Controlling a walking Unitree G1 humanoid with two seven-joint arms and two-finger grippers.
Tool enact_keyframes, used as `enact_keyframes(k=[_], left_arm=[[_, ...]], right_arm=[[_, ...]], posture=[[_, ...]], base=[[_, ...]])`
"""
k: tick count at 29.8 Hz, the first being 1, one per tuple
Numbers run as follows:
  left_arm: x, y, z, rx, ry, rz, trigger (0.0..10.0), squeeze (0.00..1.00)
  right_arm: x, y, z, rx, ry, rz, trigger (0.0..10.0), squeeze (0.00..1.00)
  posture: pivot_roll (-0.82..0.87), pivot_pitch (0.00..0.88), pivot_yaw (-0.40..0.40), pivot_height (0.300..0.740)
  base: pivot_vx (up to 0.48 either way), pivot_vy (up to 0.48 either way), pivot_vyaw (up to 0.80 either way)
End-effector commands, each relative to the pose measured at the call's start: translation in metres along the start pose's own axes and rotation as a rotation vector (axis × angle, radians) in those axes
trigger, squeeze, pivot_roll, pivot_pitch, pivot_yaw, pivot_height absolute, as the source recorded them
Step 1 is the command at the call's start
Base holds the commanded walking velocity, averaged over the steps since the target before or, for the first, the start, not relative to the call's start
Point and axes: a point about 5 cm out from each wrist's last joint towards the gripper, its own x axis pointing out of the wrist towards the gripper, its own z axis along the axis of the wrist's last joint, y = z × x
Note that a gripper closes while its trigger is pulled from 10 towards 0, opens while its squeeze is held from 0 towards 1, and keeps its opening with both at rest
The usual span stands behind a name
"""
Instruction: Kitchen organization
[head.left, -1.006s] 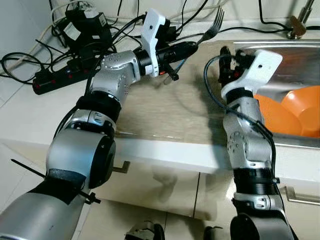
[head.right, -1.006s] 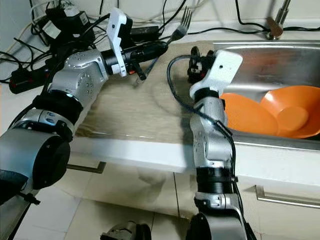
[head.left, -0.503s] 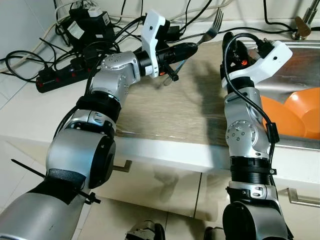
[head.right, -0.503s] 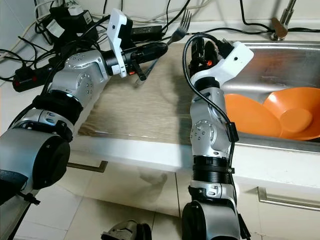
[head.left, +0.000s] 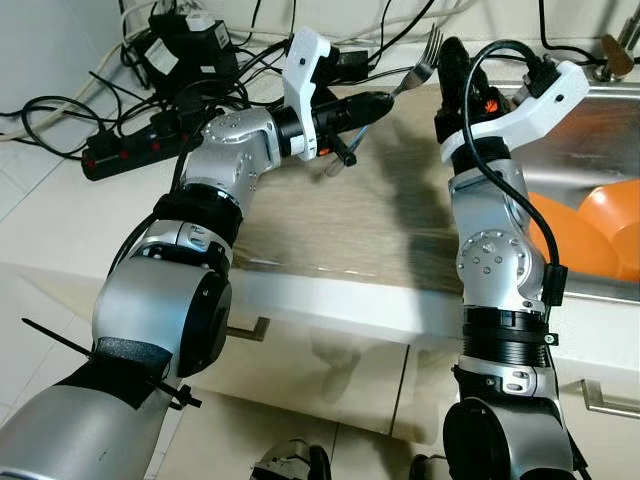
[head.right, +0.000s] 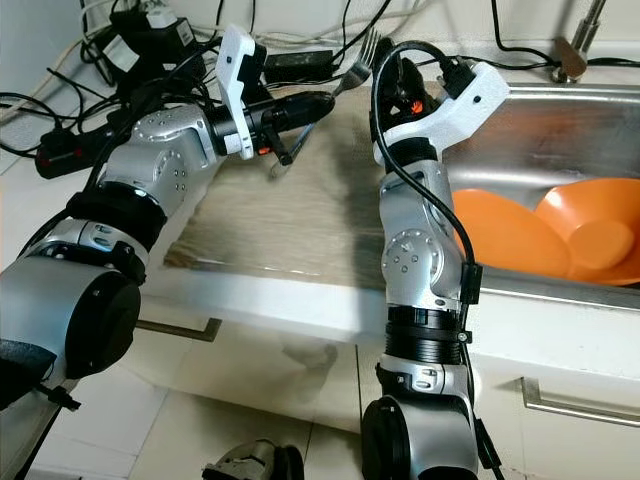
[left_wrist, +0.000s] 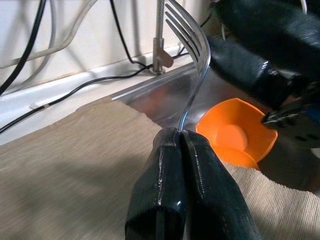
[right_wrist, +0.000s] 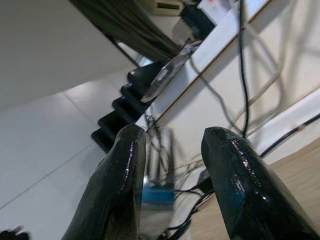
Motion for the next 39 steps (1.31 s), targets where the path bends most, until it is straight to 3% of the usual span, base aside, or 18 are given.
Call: enact_keyframes(k=[1,10,22,31,39], left_arm=[[-0.003,0.004,0.005,0.013,0.005,0.021,0.0,0.00],[-0.002,0.004,0.003,0.002,0.008,0.030,0.0,0.00],[0.006,0.001,0.029,-0.073,-0.114,-0.021,0.0,0.00],[0.008,-0.002,0.028,-0.094,-0.115,-0.058,0.0,0.00],[0.010,-0.005,0.025,-0.144,-0.115,-0.093,0.0,0.00]], right_arm=[[-0.003,0.007,-0.003,0.020,0.026,0.033,10.0,0.00],[-0.011,0.007,-0.005,0.037,0.061,0.042,10.0,0.00],[-0.013,0.014,-0.016,0.152,0.124,0.079,10.0,0.00],[-0.009,0.015,-0.018,0.123,0.131,0.079,10.0,0.00],[-0.005,0.028,-0.012,0.251,0.111,0.137,10.0,0.00]], posture=[[-0.04,0.013,0.152,0.732],[-0.04,0.017,0.154,0.732],[-0.04,0.027,0.158,0.732],[-0.04,0.033,0.159,0.732],[-0.05,0.037,0.167,0.732]], base=[[0.000,0.000,0.00],[0.000,0.000,0.00],[0.000,0.000,0.00],[0.000,0.000,0.00],[0.000,0.000,0.00]])
